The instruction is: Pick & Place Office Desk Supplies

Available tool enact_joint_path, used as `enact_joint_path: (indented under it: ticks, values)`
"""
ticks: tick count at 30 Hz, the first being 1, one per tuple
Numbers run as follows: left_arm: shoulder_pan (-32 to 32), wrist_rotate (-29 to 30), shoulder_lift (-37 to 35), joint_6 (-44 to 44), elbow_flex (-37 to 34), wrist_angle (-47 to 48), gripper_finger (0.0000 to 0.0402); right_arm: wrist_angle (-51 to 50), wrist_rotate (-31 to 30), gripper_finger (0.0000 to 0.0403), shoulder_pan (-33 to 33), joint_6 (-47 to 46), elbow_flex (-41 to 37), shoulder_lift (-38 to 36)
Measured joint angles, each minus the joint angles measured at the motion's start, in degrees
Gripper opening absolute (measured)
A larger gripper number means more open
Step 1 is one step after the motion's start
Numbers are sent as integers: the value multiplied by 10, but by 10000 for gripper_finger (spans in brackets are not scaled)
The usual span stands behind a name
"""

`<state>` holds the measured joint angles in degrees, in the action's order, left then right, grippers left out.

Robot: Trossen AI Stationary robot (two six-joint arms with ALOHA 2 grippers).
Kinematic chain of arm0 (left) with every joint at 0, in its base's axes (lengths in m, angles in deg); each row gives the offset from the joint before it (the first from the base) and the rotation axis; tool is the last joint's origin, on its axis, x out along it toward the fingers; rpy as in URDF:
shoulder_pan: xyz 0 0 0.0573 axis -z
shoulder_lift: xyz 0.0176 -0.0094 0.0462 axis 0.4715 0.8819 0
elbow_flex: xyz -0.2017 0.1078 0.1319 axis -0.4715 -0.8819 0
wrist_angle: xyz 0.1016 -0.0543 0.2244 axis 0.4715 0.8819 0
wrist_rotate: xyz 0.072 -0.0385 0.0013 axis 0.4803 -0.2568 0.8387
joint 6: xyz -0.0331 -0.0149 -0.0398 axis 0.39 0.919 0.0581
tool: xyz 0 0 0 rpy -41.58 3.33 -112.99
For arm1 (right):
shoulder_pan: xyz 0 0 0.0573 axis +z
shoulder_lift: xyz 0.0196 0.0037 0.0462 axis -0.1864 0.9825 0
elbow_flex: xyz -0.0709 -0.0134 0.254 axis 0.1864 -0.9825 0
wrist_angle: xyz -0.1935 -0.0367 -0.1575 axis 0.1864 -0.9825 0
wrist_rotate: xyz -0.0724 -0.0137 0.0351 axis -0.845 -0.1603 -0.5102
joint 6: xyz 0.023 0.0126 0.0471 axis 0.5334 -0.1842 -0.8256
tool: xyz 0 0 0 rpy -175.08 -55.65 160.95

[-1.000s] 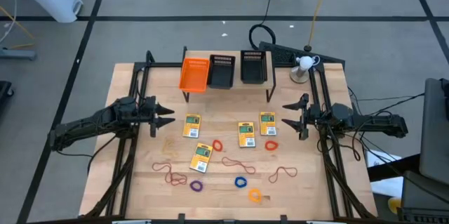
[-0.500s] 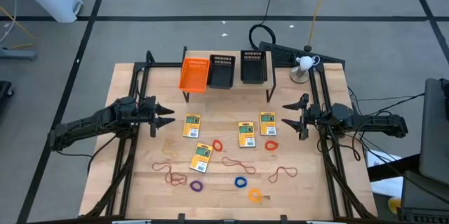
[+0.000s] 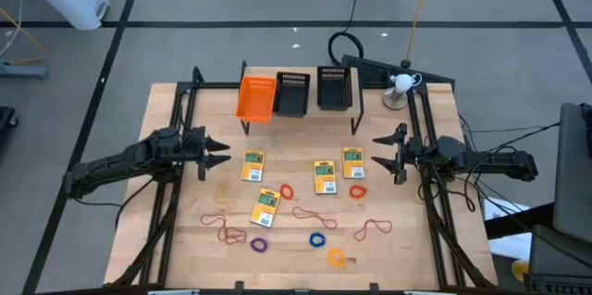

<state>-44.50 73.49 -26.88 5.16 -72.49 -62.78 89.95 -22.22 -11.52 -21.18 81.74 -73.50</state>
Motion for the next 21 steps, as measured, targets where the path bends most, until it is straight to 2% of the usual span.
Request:
enact_joint_path:
  ticks: [10,12,17,21]
  values:
    - [0,0,0,-1,0,0,184,0,0,263,0,0,0,0]
    - [0,15,0,-41,0,-2,184,0,0,262,0,0,0,0]
    - [0,96,0,-209,0,-26,184,0,0,261,0,0,0,0]
    - [0,131,0,-239,0,-35,184,0,0,260,0,0,0,0]
